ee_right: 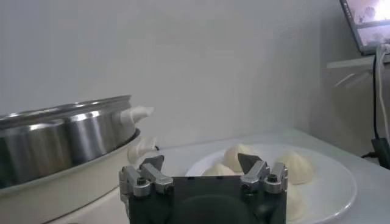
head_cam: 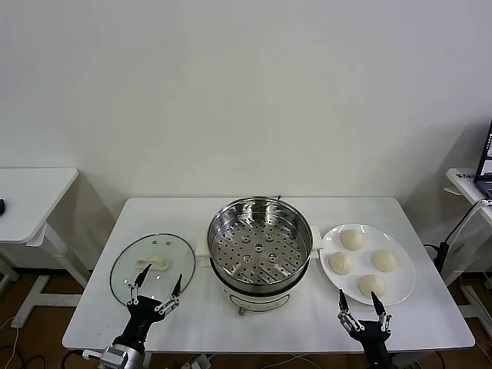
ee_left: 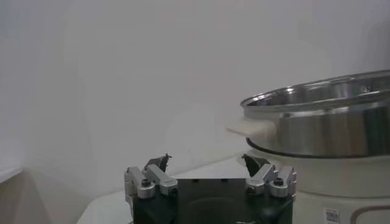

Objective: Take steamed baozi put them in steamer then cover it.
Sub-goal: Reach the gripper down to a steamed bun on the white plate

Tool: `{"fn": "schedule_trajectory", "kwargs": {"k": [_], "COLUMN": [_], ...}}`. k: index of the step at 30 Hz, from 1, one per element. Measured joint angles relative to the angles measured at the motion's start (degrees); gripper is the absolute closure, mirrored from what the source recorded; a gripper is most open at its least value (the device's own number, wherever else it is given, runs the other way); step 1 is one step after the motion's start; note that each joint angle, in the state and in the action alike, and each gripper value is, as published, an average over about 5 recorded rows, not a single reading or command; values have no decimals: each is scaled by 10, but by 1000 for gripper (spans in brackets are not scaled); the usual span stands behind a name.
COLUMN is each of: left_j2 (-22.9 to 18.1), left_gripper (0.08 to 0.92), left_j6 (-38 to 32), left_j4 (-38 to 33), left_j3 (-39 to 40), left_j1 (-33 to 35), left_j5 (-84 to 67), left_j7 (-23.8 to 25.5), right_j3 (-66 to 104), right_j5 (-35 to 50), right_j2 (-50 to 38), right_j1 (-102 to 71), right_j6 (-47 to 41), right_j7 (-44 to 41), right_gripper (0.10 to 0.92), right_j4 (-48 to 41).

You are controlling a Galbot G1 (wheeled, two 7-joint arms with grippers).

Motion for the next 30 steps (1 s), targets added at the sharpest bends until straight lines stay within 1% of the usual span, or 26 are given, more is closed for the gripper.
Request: {"fn": "schedule_trajectory", "kwargs": {"k": [5,10,14,19,22,25,28,30], "left_j2": [-1,0,1,1,1,1,2,3], "left_gripper": [177,177,177,177,177,177,177,177], "left_j6": [-1,-1,-2,-6,-7,-7,-7,-7], "left_j4": [-6,-8,-11,-14,-16,-18,-18,-19], "left_j3": [3,7,8,14,19,23,25,26], "left_j1": [5,8,12,20,24,26,27,27], "left_j5": [0,4,9,17,22,26,27,28], "left_j7": [-1,-1,-1,-3,-4,-6,-7,-8], "right_j3": [9,0,-31,-101,-153,-210,-270,-313], "right_j5": [23,59,93,134,149,156,148,132], "right_j2": [-23,-63,-98,-137,-157,-176,-193,-202], "right_j1": [48,141,240,386,470,550,626,676], "right_j6": [-33,-80,-111,-142,-158,-175,-191,-199], "right_j7": [18,37,43,32,6,-42,-116,-180], "right_gripper": [203,203,203,203,203,203,203,203], "right_j4": [-13,-49,-103,-201,-264,-326,-385,-424]}}
